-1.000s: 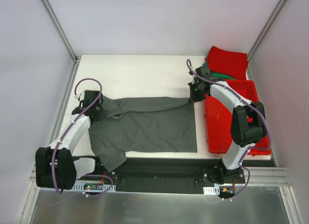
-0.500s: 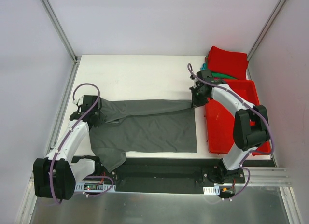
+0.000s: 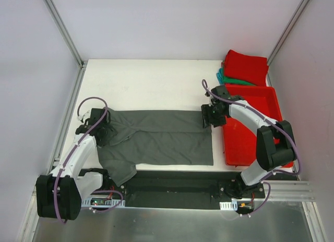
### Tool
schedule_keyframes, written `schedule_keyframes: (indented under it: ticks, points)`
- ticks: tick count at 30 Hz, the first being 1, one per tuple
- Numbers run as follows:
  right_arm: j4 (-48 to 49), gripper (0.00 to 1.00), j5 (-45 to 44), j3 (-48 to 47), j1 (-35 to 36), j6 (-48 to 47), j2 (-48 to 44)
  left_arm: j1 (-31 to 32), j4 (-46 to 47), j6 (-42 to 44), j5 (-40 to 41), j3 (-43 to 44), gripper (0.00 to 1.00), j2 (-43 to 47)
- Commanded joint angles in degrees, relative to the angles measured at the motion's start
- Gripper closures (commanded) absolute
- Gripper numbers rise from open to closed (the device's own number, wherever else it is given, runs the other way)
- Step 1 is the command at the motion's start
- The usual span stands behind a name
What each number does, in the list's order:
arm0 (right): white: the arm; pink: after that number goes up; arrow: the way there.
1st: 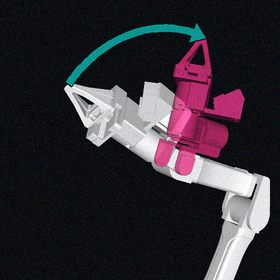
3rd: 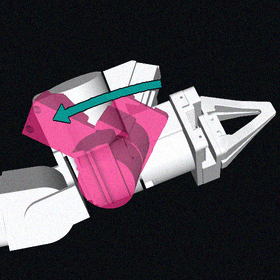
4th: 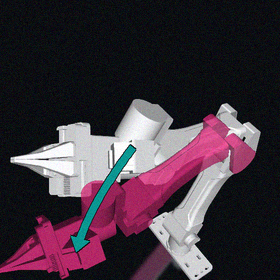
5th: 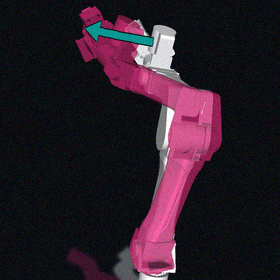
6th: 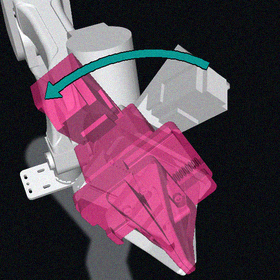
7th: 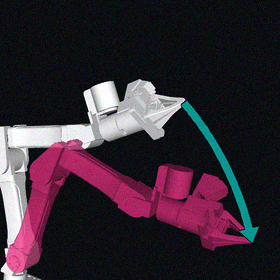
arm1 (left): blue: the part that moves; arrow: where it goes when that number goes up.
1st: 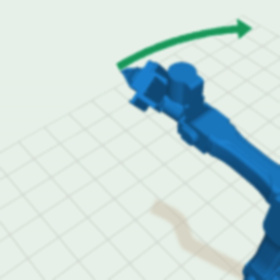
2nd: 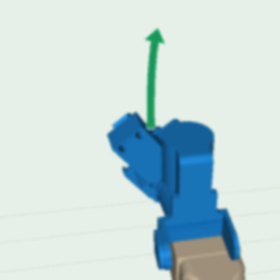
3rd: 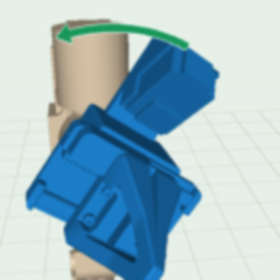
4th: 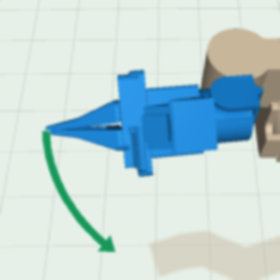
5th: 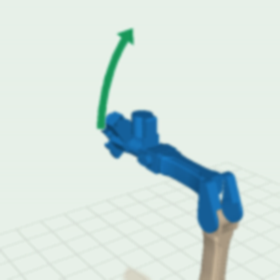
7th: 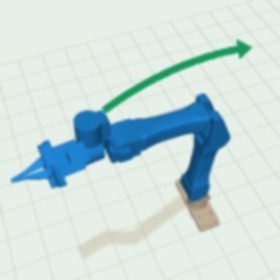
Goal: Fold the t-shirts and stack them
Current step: Fold the flattened tshirt in 1/3 of the way
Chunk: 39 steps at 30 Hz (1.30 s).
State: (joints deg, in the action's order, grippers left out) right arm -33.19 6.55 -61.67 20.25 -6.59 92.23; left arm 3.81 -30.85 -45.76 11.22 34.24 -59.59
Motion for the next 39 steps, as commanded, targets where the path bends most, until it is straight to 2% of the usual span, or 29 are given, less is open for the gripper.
schedule_keyframes:
  ticks: [1, 2, 3, 6, 8, 11, 15, 20, 25, 28, 31, 39]
  points:
    - [-0.2, 0.37, -1.7, -2.0, 2.2, -0.7, -4.3, 0.4, -3.7, -0.7, 2.8, 2.8, 0.21, 6.2]
    - [-0.4, 0.34, -1.9, -2.7, 2.9, -1.0, -4.7, 0.4, -4.0, -0.6, 2.4, 3.6, 0.09, 7.6]
    - [-0.2, 0.28, -2.1, -3.5, 3.6, -1.2, -4.9, 0.4, -4.0, -0.6, 2.1, 4.5, 0.01, 8.7]
    - [0.1, 0.11, -1.4, -5.9, 4.9, -0.4, -4.5, 0.4, -2.2, -0.2, 2.2, 7.2, 0.01, 8.9]
    - [1.2, 0.04, 0.8, -7.2, 5.4, 1.2, -3.1, 0.4, 0.7, 1.8, 0.9, 8.9, 0.01, 5.6]
    - [4.0, 0.04, 2.6, -8.5, 6.4, 3.4, 0.4, 0.4, 9.3, 5.7, -4.4, 11.3, 0.01, -2.3]
    - [5.1, 0.04, 2.2, -11.5, 6.5, 5.4, 6.9, 0.3, 12.9, 6.6, -7.3, 16.7, 0.01, -17.8]
    - [3.8, 0.04, 1.3, -16.5, 5.6, 6.5, 14.9, 0.0, 13.3, 7.4, -8.0, 24.5, 0.01, -33.1]
    - [3.6, 0.04, 2.9, -20.1, 2.9, 8.8, 22.5, -2.0, 12.6, 6.8, -10.1, 30.3, 0.01, -42.2]
    - [3.2, 0.04, 4.7, -24.1, 1.0, 9.5, 26.8, -3.4, 11.2, 7.8, -11.1, 36.7, 0.01, -48.1]
    - [0.9, 0.04, 5.1, -32.5, -0.8, 8.5, 32.3, -4.7, 9.3, 8.5, -13.9, 45.4, 0.01, -54.6]
    - [-7.0, 0.04, 4.7, -63.1, -4.2, 7.0, 50.5, -5.4, 4.8, 9.7, -15.0, 70.1, 0.01, -71.9]
